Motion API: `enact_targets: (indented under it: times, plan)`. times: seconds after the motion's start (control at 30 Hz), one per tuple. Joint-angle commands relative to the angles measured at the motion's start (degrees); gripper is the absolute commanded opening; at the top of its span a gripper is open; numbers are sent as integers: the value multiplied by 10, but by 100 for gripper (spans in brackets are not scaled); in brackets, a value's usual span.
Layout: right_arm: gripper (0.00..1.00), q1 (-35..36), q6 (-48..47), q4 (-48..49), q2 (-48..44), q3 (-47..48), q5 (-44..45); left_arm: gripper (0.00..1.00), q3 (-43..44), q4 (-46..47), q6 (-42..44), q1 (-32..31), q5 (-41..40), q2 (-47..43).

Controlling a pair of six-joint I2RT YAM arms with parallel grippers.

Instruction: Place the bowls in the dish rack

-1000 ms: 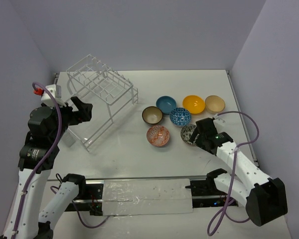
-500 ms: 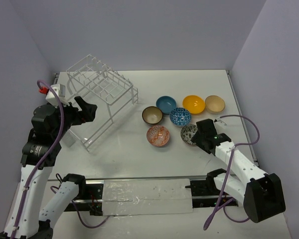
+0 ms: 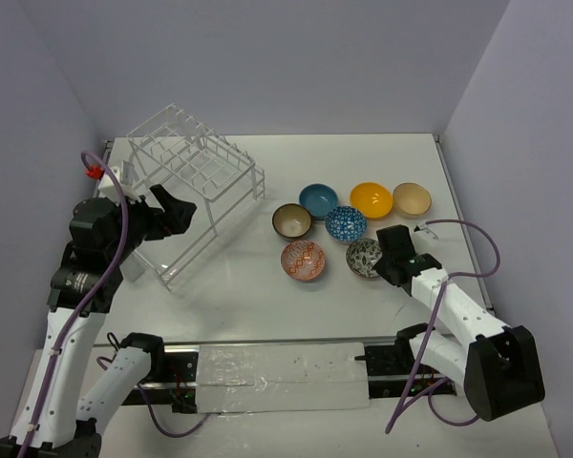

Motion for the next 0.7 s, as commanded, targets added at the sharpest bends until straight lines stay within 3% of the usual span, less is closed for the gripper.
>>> enact_targets:
  times: [0.0,0.2,0.4,0.67]
  plan:
    - [30,-4,8,16,-13,-7,40,99,-3,33,-23,-4,29,2]
    - [0,0,-12,-19,-80,4,78,99,-11,59,-66,-27,51,12]
    - [0,61,-26,-55,-174,42,126,99,-4,90,-108,-113,21,50]
    - [0,177,-79,-3,-209,89,128,99,64,119,-134,-316,-99,176]
